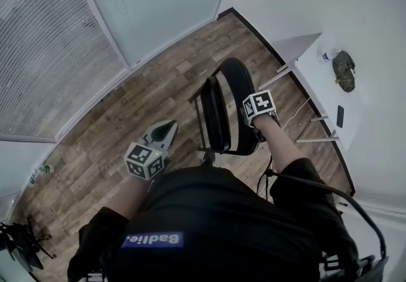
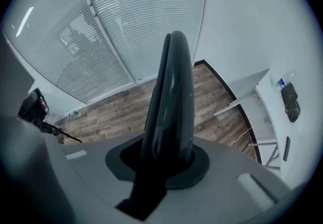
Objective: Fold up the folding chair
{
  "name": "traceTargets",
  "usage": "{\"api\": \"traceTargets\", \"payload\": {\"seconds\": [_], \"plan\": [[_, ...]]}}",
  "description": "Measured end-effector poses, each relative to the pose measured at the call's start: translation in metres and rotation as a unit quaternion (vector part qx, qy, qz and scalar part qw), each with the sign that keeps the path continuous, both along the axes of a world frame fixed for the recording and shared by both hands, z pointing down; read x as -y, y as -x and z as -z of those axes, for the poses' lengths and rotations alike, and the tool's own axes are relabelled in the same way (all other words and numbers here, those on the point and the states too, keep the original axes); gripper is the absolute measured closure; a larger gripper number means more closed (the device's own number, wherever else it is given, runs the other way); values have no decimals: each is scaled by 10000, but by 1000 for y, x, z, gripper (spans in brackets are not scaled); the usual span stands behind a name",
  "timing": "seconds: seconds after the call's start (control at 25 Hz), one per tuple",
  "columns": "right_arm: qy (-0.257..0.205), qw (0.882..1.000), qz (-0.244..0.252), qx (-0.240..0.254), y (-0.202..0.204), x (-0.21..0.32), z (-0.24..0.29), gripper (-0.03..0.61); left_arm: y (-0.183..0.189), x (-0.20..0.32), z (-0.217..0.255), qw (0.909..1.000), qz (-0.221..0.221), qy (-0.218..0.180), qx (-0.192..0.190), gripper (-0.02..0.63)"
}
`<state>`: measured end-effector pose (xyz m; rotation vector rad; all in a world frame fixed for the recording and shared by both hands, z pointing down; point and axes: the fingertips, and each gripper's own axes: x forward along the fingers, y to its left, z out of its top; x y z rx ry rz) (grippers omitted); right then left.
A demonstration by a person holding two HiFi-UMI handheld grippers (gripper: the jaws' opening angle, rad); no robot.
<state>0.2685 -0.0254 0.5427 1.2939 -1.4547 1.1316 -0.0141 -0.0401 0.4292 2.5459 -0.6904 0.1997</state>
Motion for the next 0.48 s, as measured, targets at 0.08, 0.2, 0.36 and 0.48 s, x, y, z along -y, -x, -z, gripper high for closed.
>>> {"api": "traceTargets", "payload": {"seconds": [0.08,0.2,0.36,0.48], "plan": [[6,10000,8,-15,2,2,0,508,2,2,2,10000,-7,-23,-5,609],[13,10000,20,-29,1,1,0,509,4,1,3,10000,-5,-49,22,609],[28,10000,22,-44,0,1,0,511,8,3,4,10000,41,-48,38,609],[42,10000,13,-51,0,0,-1,511,8,2,2,10000,49,-23,49,609]]}}
